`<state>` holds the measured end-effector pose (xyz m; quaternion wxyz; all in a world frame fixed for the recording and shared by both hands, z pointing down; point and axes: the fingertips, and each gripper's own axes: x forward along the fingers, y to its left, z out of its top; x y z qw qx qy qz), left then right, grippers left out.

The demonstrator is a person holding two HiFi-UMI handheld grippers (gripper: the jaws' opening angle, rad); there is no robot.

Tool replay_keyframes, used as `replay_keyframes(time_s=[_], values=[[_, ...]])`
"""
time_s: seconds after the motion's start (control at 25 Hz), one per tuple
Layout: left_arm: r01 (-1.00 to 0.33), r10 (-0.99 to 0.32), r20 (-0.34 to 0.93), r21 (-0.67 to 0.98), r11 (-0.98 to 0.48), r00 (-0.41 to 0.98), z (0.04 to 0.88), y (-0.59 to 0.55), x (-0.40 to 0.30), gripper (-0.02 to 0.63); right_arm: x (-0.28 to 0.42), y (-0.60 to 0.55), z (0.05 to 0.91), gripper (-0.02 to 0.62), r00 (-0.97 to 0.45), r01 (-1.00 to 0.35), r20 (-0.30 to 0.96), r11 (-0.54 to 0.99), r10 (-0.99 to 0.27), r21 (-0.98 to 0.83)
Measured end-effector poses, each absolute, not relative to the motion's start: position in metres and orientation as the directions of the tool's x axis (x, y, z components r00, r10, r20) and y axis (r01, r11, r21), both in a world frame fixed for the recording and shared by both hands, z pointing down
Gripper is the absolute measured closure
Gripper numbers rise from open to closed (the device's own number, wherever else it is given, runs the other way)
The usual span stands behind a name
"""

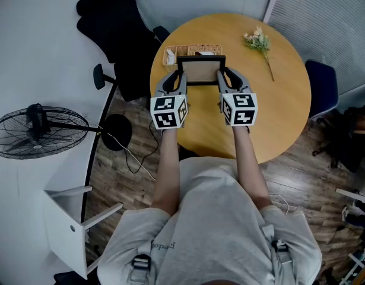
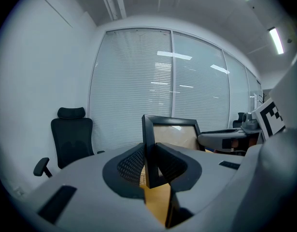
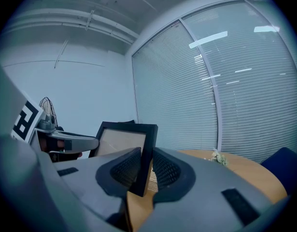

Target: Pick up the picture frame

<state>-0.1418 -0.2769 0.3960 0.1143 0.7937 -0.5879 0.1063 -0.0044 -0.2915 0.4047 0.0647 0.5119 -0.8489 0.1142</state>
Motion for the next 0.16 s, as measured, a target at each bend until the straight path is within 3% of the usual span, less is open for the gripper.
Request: replay_keyframes(time_s=[0.16], values=[[-0.958, -0.909, 0.304, 0.056, -0.282, 0.285, 0.3962, -0.2779, -0.1408, 0.515, -0.0033, -0.2925, 0.4045, 0.512, -0.468, -0.884, 0.226, 0.450, -0.854, -0.130]])
